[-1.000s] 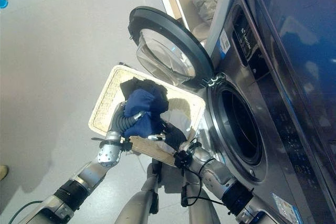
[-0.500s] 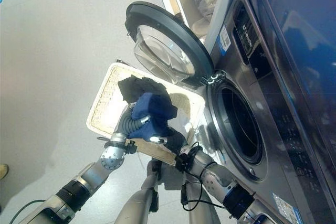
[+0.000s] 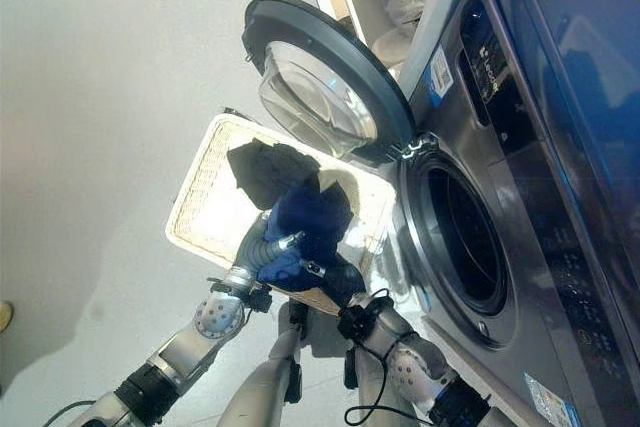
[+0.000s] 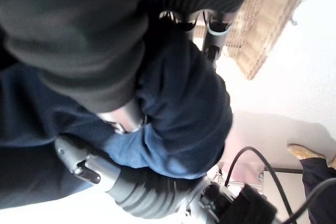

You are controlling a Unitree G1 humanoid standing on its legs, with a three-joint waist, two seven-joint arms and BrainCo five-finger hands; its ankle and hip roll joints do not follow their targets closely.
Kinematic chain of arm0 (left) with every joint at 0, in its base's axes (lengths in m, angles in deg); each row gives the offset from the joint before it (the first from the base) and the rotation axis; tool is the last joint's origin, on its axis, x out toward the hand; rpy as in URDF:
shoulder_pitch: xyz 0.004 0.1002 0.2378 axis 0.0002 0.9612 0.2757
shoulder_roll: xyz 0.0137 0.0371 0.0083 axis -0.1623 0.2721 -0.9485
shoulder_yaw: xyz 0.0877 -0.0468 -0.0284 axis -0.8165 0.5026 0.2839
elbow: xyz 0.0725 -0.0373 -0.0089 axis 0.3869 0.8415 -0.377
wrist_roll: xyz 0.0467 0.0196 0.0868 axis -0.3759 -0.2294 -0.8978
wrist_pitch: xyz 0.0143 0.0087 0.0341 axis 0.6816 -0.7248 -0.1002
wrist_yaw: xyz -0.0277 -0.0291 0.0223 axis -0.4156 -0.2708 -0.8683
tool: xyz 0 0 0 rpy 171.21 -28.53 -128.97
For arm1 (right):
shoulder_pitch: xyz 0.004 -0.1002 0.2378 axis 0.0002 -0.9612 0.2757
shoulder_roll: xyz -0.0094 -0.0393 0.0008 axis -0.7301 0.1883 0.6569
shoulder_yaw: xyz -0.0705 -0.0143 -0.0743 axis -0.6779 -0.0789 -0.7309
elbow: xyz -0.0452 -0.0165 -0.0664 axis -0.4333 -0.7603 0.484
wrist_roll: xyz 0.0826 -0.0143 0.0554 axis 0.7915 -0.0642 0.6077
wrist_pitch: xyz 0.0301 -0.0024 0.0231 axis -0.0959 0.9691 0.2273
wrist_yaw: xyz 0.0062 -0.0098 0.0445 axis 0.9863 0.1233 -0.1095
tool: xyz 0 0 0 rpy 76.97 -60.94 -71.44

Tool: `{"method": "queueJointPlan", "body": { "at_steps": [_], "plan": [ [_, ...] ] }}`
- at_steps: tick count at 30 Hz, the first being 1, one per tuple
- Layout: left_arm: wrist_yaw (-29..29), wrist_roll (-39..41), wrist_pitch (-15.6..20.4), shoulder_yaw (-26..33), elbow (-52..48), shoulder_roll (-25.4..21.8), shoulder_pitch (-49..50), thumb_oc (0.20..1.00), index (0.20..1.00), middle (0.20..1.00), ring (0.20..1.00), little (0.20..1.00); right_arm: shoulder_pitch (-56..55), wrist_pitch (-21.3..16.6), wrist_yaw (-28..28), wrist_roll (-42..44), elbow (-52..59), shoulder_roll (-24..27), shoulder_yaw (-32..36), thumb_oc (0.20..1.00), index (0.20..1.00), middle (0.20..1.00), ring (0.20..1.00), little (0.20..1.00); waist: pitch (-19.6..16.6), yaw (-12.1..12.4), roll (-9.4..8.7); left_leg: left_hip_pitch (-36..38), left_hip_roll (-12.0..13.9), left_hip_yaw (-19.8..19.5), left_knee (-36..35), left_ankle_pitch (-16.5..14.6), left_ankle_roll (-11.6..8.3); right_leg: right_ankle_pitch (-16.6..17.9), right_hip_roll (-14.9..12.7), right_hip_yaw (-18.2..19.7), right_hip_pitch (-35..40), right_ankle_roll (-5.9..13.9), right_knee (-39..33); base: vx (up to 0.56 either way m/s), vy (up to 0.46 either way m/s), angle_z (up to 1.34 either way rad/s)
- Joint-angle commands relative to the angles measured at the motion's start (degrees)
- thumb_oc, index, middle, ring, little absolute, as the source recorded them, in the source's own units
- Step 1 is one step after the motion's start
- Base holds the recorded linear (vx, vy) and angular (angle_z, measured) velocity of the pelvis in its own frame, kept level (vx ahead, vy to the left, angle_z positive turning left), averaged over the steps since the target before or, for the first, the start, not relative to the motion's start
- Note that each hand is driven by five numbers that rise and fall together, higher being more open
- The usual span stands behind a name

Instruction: Put the clothes into the washing machine.

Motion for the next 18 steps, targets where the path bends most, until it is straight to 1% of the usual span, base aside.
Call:
{"method": "queueJointPlan", "body": {
  "at_steps": [1, 5, 6, 8, 9, 11, 13, 14, 16, 17, 18],
  "plan": [
    [-2.7, 1.9, 5.2, -1.8, -7.0, 1.8, -1.6, 0.200, 0.200, 0.200, 0.200, 0.200, 1.2, -1.6, -2.0, 1.7, 8.4, -3.6, -2.6, 0.200, 0.200, 0.200, 0.200, 0.200, -1.2, -1.7, -0.85, -1.5, -2.4, 1.8, 2.5, -1.9, 0.39, -2.5, -0.1, 1.2, -1.2, 6.44, 3.8, -0.02, 0.050, 0.01],
    [-3.3, 3.2, 4.9, -1.4, -6.1, 1.6, -1.6, 0.200, 0.200, 0.200, 0.200, 0.200, 1.2, -2.3, -2.2, 1.9, 8.2, -3.4, -1.9, 0.200, 0.200, 0.200, 0.200, 0.200, -1.2, -1.7, -0.83, -1.4, -2.5, 1.8, 2.6, -1.9, 0.52, -2.4, -0.2, 1.4, -1.2, 6.55, 4.0, -0.01, 0.032, 0.01],
    [-3.2, 3.2, 4.6, -1.3, -5.6, 1.6, -1.7, 0.253, 0.253, 0.253, 0.253, 0.253, 1.2, -2.8, -2.2, 2.1, 7.9, -3.5, -1.6, 0.200, 0.200, 0.200, 0.200, 0.200, -1.2, -1.6, -0.83, -1.4, -2.5, 1.8, 2.8, -1.9, 0.56, -2.4, -0.3, 1.4, -1.2, 6.58, 4.1, 0.00, 0.000, 0.00],
    [-2.4, 2.9, 4.0, -1.2, -5.0, 1.5, -1.7, 0.871, 0.871, 0.871, 0.871, 0.871, 1.3, -3.7, -2.0, 2.4, 7.5, -3.5, -1.2, 0.200, 0.200, 0.200, 0.200, 0.200, -1.2, -1.6, -0.83, -1.3, -2.7, 1.7, 3.0, -2.1, 0.63, -2.3, -0.3, 1.6, -1.1, 6.59, 4.1, 0.00, 0.000, 0.00],
    [-1.8, 2.4, 3.5, -1.2, -4.7, 1.4, -1.6, 1.000, 1.000, 1.000, 1.000, 1.000, 1.3, -3.9, -2.0, 2.6, 7.4, -3.5, -0.9, 0.200, 0.200, 0.200, 0.200, 0.200, -1.2, -1.6, -0.82, -1.4, -2.7, 1.6, 3.2, -2.1, 0.68, -2.3, -0.3, 1.8, -1.2, 6.56, 4.2, 0.00, 0.000, 0.00],
    [1.1, 0.7, 1.7, -1.0, -3.7, 1.2, -1.4, 1.000, 1.000, 1.000, 1.000, 1.000, 1.3, -4.5, -1.8, 3.5, 6.7, -3.3, -0.6, 0.200, 0.200, 0.200, 0.200, 0.200, -1.2, -1.6, -0.76, -1.4, -2.8, 1.2, 3.5, -2.3, 0.80, -2.4, -0.2, 2.3, -1.2, 6.47, 4.5, 0.00, 0.000, 0.00],
    [1.6, 0.4, 1.4, -1.0, -3.6, 1.2, -1.4, 1.000, 1.000, 1.000, 1.000, 1.000, 1.3, -4.5, -1.8, 3.7, 6.6, -3.3, -0.5, 0.200, 0.200, 0.200, 0.200, 0.200, -1.2, -1.6, -0.75, -1.4, -2.9, 1.2, 3.6, -2.3, 0.81, -2.4, -0.2, 2.3, -1.2, 6.46, 4.5, 0.00, 0.000, 0.00],
    [7.2, -1.9, -2.5, 0.0, -1.7, 0.9, -1.4, 1.000, 1.000, 1.000, 1.000, 1.000, 1.4, -5.1, -1.3, 4.1, 4.9, -3.4, 0.3, 0.200, 0.200, 0.200, 0.200, 0.200, -1.2, -1.6, -0.52, -1.6, -2.9, 1.0, 3.9, -2.2, 0.81, -2.6, -0.2, 2.5, -1.3, 6.34, 5.0, 0.02, -0.030, 0.02],
    [10.1, -2.5, -4.7, 0.5, -0.2, 0.5, -1.6, 1.000, 1.000, 1.000, 1.000, 1.000, 1.6, -6.2, -1.0, 3.9, 3.8, -3.3, 0.8, 0.200, 0.200, 0.200, 0.200, 0.200, -1.2, -1.6, -0.36, -1.7, -2.9, 1.0, 4.1, -2.2, 0.75, -2.7, -0.2, 2.4, -1.4, 6.33, 5.2, 0.02, -0.032, 0.03],
    [13.5, -1.1, -7.0, 1.6, 2.4, 0.3, -1.8, 1.000, 1.000, 1.000, 1.000, 1.000, 2.2, -7.8, 0.3, 3.4, 1.8, -3.4, 1.9, 0.200, 0.200, 0.200, 0.200, 0.200, -1.2, -1.7, -0.10, -1.9, -2.9, 1.0, 4.5, -2.2, 0.63, -2.8, -0.4, 2.2, -1.5, 6.28, 5.5, 0.02, -0.029, 0.03],
    [14.5, -0.8, -7.6, 1.8, 2.8, 0.3, -1.9, 1.000, 1.000, 1.000, 1.000, 1.000, 2.3, -8.3, 0.8, 3.4, 1.4, -3.4, 2.1, 0.200, 0.200, 0.200, 0.200, 0.200, -1.2, -1.7, -0.06, -2.0, -3.0, 1.0, 4.6, -2.2, 0.61, -2.8, -0.4, 2.2, -1.5, 6.29, 5.6, 0.00, 0.000, 0.00]
  ]
}}
